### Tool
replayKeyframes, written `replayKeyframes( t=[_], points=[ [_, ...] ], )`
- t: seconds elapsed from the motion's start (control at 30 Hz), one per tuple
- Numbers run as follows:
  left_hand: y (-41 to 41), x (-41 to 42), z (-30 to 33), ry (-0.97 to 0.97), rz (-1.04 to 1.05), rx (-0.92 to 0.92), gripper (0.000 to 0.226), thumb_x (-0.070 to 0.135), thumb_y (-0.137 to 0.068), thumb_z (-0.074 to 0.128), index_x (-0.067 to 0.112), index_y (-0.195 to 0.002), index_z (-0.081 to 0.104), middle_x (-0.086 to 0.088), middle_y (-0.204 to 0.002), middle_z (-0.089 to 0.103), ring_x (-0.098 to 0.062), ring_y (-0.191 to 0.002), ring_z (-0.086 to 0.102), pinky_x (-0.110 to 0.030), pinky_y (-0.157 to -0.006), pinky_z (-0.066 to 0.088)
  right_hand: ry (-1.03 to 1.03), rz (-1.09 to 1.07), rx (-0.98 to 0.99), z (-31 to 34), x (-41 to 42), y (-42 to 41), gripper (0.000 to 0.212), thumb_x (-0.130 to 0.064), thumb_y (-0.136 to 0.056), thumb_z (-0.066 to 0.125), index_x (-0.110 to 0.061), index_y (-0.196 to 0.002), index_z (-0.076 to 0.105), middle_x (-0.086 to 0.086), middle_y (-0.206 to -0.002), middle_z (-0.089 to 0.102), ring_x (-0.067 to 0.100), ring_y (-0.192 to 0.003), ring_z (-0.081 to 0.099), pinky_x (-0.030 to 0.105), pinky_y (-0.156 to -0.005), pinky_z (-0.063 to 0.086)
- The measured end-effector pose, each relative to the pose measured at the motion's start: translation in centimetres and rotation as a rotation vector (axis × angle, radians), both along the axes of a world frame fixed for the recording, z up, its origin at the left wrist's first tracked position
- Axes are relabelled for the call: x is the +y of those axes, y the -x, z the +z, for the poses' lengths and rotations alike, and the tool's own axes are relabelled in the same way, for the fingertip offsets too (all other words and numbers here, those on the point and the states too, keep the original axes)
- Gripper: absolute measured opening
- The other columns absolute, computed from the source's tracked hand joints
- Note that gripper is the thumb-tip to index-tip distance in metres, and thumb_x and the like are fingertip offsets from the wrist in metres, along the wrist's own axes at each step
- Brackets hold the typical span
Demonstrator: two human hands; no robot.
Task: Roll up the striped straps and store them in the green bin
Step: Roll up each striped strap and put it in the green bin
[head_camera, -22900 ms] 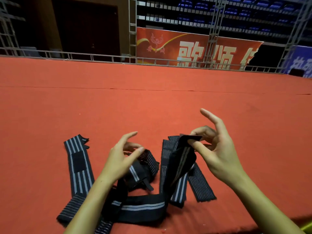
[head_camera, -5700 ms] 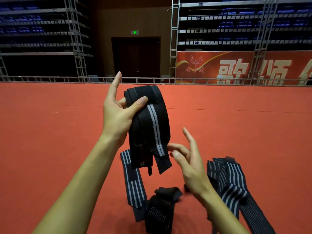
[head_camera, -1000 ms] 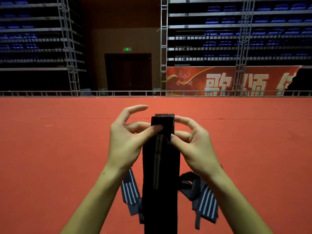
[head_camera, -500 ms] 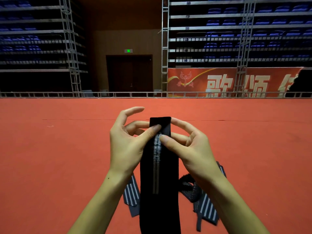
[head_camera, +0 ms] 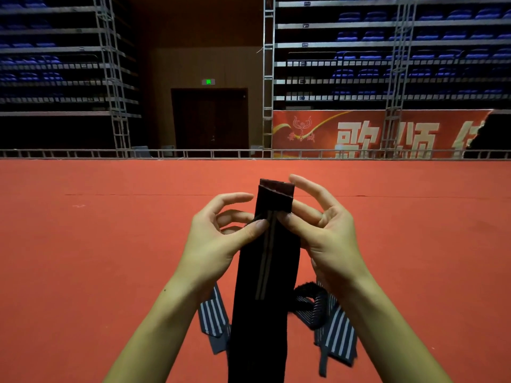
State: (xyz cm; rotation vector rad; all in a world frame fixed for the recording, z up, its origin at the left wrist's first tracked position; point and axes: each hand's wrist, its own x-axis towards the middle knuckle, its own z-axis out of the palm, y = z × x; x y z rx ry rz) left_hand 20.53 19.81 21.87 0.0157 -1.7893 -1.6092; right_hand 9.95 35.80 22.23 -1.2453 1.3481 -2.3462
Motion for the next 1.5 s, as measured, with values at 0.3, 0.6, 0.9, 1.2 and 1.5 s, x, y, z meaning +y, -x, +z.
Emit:
replayKeyframes(
  t=[0.3, 0.6, 0.9, 1.2, 1.5],
  points=[
    [0.1, 0.1, 0.4, -0.095, -0.123, 0.027, 0.04, 0.018, -0.089, 0.079, 0.015, -0.128, 0.072, -0.017, -0.119, 0.079, -0.033, -0.114, 0.077, -0.049, -0.099, 0.061, 0.048, -0.109, 0.155, -0.3, 0.2, 0.6, 0.045, 0.013, -0.095, 0.069, -0.009, -0.134, 0.069, 0.012, -0.115, 0.081, 0.028, -0.116, 0.076, 0.036, -0.094, 0.063],
    [0.2, 0.2, 1.1, -0.109, -0.197, -0.112, 0.037, 0.037, -0.087, 0.083, 0.013, -0.115, 0.076, -0.014, -0.111, 0.081, -0.036, -0.109, 0.078, -0.042, -0.091, 0.065, -0.071, -0.245, 0.315, -1.3, -0.1, 0.5, 0.082, 0.033, -0.084, 0.05, -0.018, -0.148, 0.059, -0.001, -0.111, 0.083, 0.018, -0.112, 0.078, 0.028, -0.095, 0.061],
    [0.6, 0.3, 0.1, 0.157, 0.023, 0.037, 0.021, 0.017, -0.092, 0.083, 0.014, -0.112, 0.077, -0.01, -0.101, 0.082, -0.026, -0.098, 0.08, -0.039, -0.084, 0.065, -0.103, -0.165, 0.284, -1.6, 0.3, 0.4, 0.076, 0.021, -0.098, 0.051, -0.025, -0.158, 0.044, -0.001, -0.122, 0.08, 0.057, -0.108, 0.07, 0.071, -0.094, 0.057],
    [0.4, -0.1, 0.3, 0.21, 0.084, 0.065, 0.017, 0.013, -0.091, 0.083, 0.011, -0.106, 0.077, -0.008, -0.1, 0.082, -0.02, -0.079, 0.076, -0.042, -0.075, 0.064, -0.227, -0.262, 0.385, -0.5, 0.6, 0.5, 0.07, -0.01, -0.094, 0.082, -0.031, -0.153, 0.05, -0.005, -0.124, 0.077, 0.022, -0.111, 0.076, 0.056, -0.09, 0.063],
    [-0.7, 0.0, 0.7, 0.119, 0.017, -0.023, 0.034, 0.03, -0.089, 0.083, 0.023, -0.121, 0.074, -0.01, -0.107, 0.082, -0.029, -0.102, 0.08, -0.059, -0.099, 0.061, -0.094, -0.277, 0.429, 0.1, 0.1, 0.1, 0.084, 0.014, -0.091, 0.072, -0.028, -0.157, 0.041, 0.002, -0.113, 0.078, 0.025, -0.107, 0.076, 0.041, -0.065, 0.064]
  ],
)
